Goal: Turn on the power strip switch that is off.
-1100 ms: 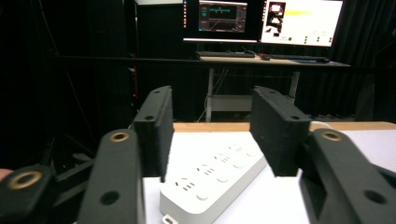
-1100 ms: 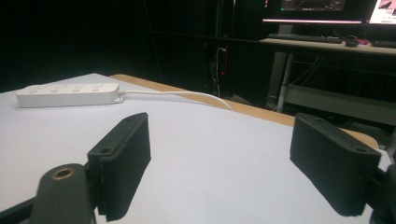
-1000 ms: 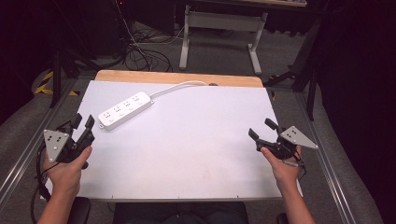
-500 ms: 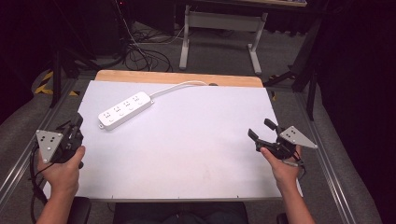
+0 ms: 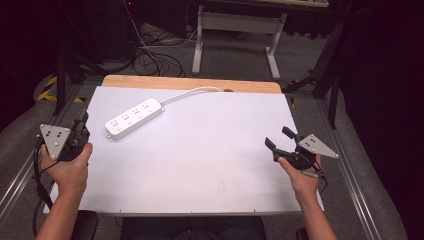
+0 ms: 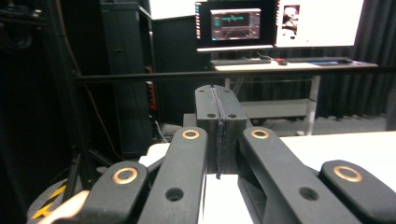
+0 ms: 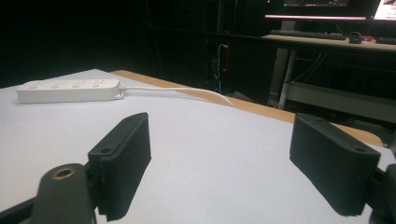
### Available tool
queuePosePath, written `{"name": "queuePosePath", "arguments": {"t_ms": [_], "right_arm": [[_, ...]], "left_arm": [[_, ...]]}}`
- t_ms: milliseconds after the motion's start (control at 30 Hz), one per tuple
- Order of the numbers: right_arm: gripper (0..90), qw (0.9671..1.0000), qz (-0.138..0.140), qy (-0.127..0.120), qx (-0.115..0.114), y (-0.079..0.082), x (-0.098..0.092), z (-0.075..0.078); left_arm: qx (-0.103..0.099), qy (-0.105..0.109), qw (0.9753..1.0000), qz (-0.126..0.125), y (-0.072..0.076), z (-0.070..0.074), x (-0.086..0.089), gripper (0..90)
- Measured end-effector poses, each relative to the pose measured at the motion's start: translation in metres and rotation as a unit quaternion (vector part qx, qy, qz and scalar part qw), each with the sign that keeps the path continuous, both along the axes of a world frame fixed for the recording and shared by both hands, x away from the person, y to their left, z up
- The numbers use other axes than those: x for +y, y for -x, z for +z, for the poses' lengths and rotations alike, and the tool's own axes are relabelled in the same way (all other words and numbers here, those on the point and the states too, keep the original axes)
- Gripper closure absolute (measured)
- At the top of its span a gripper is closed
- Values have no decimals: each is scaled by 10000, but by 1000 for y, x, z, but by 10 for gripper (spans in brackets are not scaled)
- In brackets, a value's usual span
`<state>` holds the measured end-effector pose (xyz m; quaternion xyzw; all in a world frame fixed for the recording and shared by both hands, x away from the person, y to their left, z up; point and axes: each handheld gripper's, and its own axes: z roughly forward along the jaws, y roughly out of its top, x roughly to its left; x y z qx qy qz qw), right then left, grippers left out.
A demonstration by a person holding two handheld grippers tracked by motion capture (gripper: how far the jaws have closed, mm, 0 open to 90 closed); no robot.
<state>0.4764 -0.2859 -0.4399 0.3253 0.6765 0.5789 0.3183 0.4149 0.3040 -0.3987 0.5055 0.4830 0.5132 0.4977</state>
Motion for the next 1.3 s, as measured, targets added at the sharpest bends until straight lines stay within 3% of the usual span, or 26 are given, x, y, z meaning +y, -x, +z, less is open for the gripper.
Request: {"name": "queuePosePath", "arguments": {"t_ms": [200,333,433,633,833,967,1000,1100,1133,1167,1233,1267,1300], "right_arm": [[206,10000,-28,11,-1,-1,-1,0],[207,10000,-25,51,20,-1,0,0],[207,10000,-38,61,21,-1,0,0],[208,10000,-36,73,14,0,0,0],[208,10000,-42,81,34,-2,1,-1],[211,9999,-30,153,49,-3,2,-2],[211,9999,-32,157,57,-3,3,-2],[211,9998,-25,176,62,-4,4,-2],[212,9998,-15,193,62,-4,4,-3],[212,9998,-12,190,68,-4,4,-3],[212,9998,-10,178,66,-4,4,-3],[212,9998,-21,196,77,-3,5,-3],[212,9998,-21,196,77,-3,5,-3]], "left_arm": [[173,-154,9996,-172,-18,10,-10,899],[220,-124,9993,-287,-30,18,-14,899],[390,-123,9984,-395,-39,21,-18,899],[769,-251,9951,-570,-59,18,-25,899],[1236,-433,9892,-665,-86,13,-33,899],[1663,-491,9819,-764,-103,5,-35,899],[1848,-483,9781,-823,-109,1,-34,899],[2156,-458,9718,-834,-121,-7,-31,899],[2314,-403,9682,-865,-126,-11,-29,899],[2405,-375,9660,-868,-129,-13,-27,899],[2643,-336,9592,-941,-135,-18,-26,899],[3005,-351,9472,-1060,-141,-23,-27,899],[3005,-351,9472,-1060,-141,-23,-27,899]]}}
